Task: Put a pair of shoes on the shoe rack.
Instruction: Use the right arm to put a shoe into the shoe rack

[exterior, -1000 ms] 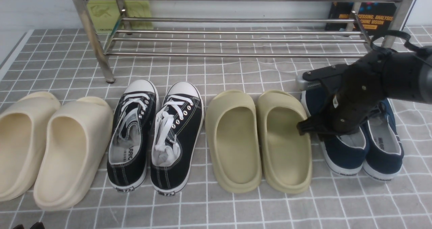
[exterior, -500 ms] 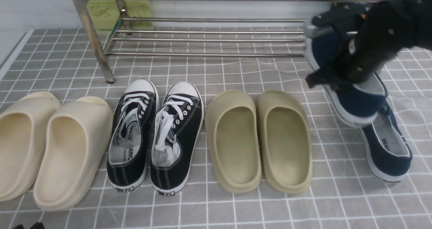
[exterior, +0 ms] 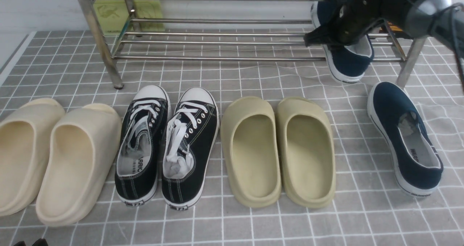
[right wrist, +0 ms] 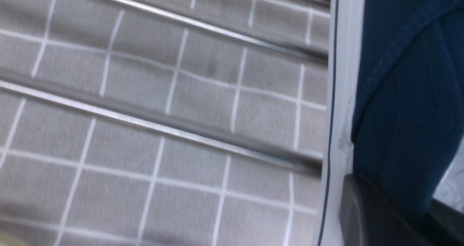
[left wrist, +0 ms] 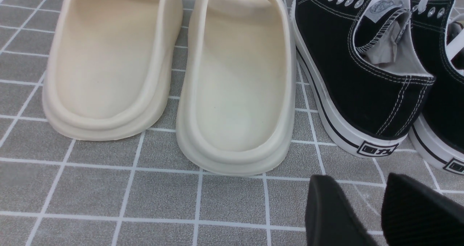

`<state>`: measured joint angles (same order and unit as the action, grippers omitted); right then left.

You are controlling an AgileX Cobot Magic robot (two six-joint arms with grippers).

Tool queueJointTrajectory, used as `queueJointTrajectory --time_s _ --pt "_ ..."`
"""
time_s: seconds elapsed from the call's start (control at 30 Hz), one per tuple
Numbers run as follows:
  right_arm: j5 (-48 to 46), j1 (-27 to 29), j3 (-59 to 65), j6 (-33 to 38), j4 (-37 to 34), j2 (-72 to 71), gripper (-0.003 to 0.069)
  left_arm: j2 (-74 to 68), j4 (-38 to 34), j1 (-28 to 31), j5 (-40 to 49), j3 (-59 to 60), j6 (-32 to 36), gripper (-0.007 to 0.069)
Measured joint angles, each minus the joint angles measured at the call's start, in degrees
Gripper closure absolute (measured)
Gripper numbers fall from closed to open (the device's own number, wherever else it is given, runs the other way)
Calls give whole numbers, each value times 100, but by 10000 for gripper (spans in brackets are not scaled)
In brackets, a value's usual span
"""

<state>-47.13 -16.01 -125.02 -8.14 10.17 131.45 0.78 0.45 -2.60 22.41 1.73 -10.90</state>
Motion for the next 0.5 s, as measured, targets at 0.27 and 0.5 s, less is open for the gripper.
queueJointTrajectory --time_s 0.27,0.5 --pt "-115 0 -579 289 -265 404 554 0 0 0 0 0 0 386" --pt "-352 0 -611 401 -661 158 213 0 0 0 0 0 0 386"
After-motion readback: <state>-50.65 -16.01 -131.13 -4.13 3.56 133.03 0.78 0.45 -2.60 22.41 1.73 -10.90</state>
